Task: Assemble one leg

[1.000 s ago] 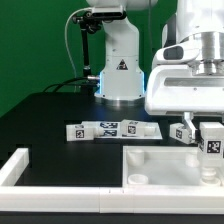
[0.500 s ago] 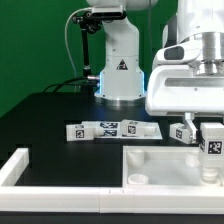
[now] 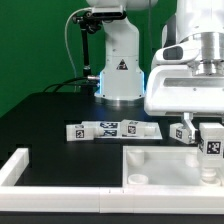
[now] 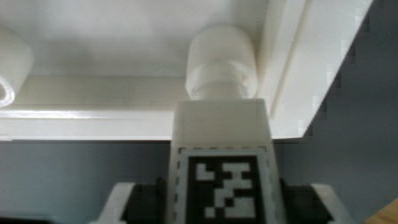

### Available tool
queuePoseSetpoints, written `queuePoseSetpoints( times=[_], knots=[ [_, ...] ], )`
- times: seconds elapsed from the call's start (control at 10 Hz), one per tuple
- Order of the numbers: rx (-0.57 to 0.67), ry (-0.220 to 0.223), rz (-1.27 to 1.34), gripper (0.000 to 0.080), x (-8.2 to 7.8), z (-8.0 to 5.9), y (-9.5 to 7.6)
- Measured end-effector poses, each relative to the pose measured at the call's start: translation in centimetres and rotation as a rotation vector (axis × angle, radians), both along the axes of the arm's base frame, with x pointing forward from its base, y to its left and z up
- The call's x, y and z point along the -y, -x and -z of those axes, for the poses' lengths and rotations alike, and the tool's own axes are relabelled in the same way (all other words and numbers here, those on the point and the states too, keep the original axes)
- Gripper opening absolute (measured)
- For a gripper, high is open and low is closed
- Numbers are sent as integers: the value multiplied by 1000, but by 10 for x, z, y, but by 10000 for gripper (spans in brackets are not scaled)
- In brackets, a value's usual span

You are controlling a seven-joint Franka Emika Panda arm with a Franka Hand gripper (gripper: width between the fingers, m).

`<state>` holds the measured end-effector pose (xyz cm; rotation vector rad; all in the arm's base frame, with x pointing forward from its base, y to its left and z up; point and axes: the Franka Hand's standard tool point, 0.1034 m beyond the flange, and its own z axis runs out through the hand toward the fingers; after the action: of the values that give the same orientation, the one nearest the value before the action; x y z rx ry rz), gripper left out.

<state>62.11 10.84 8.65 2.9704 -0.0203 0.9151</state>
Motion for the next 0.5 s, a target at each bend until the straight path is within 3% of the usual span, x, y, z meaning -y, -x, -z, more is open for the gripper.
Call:
queuePoseSetpoints(
  times=[0.5],
  knots=[
    [10,15,-11,285,-4,14,-5]
  ],
)
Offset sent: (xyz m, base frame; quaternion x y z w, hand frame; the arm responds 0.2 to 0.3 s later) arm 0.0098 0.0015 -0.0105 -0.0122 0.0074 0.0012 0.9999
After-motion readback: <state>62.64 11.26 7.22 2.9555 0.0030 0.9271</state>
